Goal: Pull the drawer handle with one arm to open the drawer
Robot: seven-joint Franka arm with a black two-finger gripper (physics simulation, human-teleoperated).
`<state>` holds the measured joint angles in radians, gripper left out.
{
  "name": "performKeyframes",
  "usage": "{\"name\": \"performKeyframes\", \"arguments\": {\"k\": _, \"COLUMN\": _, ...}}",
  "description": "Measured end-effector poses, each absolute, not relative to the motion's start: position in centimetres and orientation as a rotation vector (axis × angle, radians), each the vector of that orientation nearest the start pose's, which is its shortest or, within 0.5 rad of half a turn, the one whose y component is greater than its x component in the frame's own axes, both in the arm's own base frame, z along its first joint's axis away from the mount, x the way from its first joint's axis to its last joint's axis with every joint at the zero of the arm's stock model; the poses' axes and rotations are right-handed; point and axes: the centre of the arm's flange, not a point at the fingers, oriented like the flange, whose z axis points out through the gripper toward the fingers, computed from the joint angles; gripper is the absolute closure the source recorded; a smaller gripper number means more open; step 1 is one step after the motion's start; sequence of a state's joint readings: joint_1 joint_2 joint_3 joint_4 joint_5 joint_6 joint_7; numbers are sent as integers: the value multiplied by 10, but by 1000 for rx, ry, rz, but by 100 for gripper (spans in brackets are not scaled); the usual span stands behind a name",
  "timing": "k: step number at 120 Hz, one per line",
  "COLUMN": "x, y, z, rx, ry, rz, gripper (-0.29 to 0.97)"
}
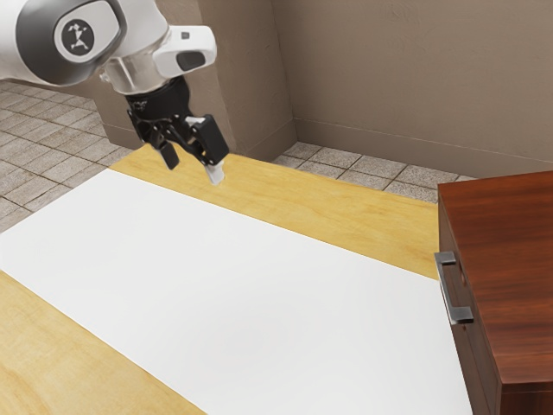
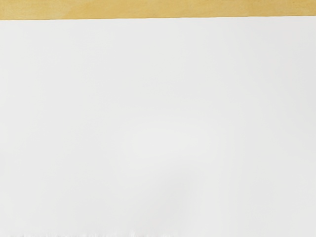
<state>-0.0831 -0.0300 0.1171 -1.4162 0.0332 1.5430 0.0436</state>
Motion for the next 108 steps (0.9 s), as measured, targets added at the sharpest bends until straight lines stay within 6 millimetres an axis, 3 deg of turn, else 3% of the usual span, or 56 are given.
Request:
{"name": "performKeyframes", "arguments": {"k": 32, "x": 533, "y": 72, "z": 714, "rx": -3082, "ry": -84, "rz": -233, "gripper": 0}}
{"name": "performKeyframes", "arguments": {"k": 38, "x": 528, "y": 75, "z": 736, "rx": -3072, "ry": -92, "rz": -290, "gripper": 0}}
{"name": "performKeyframes", "arguments": {"k": 45, "x": 514, "y": 75, "z": 783, "rx": -3051, "ry": -110, "rz": -406, "gripper": 0}}
{"name": "performKeyframes", "arguments": {"k": 53, "x": 502, "y": 70, "z": 806, "rx": -3058, "ry": -146, "rz": -451, "gripper": 0}}
{"name": "performKeyframes", "arguments": {"k": 66, "x": 500, "y": 57, "z": 809, "rx": -3083, "ry": -205, "rz": -429, "gripper": 0}}
{"name": "performKeyframes", "arguments": {"k": 108, "x": 522, "y": -12, "z": 779, "rx": -3132, "ry": -275, "rz": -306, "gripper": 0}}
